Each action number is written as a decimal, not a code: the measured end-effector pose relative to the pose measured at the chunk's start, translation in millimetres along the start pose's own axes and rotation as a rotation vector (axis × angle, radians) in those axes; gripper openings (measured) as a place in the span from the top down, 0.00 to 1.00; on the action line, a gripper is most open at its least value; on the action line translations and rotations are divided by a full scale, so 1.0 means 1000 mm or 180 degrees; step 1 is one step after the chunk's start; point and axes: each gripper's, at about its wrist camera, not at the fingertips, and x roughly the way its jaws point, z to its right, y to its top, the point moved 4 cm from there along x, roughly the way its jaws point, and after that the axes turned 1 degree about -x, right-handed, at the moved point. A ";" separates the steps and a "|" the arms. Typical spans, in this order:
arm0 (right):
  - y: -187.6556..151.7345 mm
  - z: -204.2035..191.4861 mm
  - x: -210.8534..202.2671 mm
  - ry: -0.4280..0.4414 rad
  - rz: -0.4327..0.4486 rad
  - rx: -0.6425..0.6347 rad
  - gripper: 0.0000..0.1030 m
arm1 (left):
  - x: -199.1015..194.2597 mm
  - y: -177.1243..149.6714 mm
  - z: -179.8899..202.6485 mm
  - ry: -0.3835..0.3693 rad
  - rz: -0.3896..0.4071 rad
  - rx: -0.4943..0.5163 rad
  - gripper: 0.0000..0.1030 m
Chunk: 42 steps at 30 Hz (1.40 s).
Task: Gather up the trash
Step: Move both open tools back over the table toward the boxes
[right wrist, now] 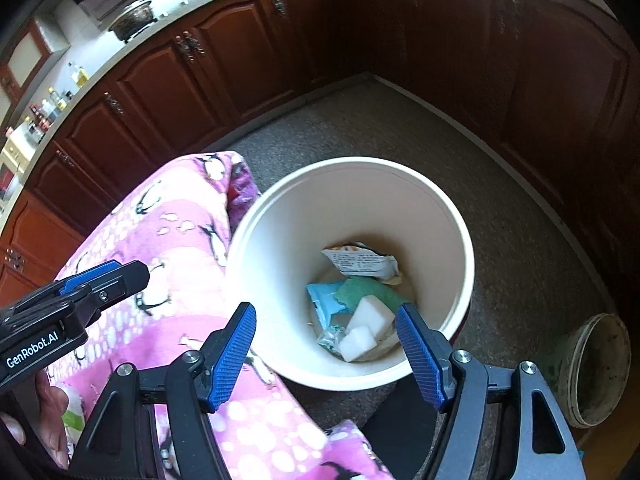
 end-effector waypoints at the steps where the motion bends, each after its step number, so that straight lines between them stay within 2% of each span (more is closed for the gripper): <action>1: 0.000 -0.005 -0.002 0.0005 0.0012 -0.0023 0.32 | -0.006 -0.001 -0.003 0.0023 0.0027 -0.0007 0.55; 6: 0.000 -0.024 -0.012 0.0028 0.0091 -0.0107 0.27 | -0.033 -0.014 -0.022 0.0100 0.0130 -0.0060 0.55; 13: -0.007 -0.061 -0.017 0.0110 0.0087 -0.0289 0.27 | -0.059 -0.028 -0.045 0.0172 0.0211 -0.0149 0.54; 14: -0.008 -0.067 -0.018 0.0127 0.0086 -0.0321 0.27 | -0.062 -0.030 -0.049 0.0180 0.0215 -0.0167 0.53; 16: -0.010 -0.078 -0.019 0.0157 0.0089 -0.0368 0.27 | -0.069 -0.034 -0.055 0.0204 0.0243 -0.0206 0.44; 18: -0.011 -0.089 -0.021 0.0188 0.0105 -0.0418 0.27 | -0.078 -0.039 -0.062 0.0239 0.0286 -0.0228 0.43; 42: -0.044 -0.182 -0.037 0.0377 0.0096 -0.0900 0.25 | -0.143 -0.098 -0.160 0.0596 0.0440 -0.0584 0.42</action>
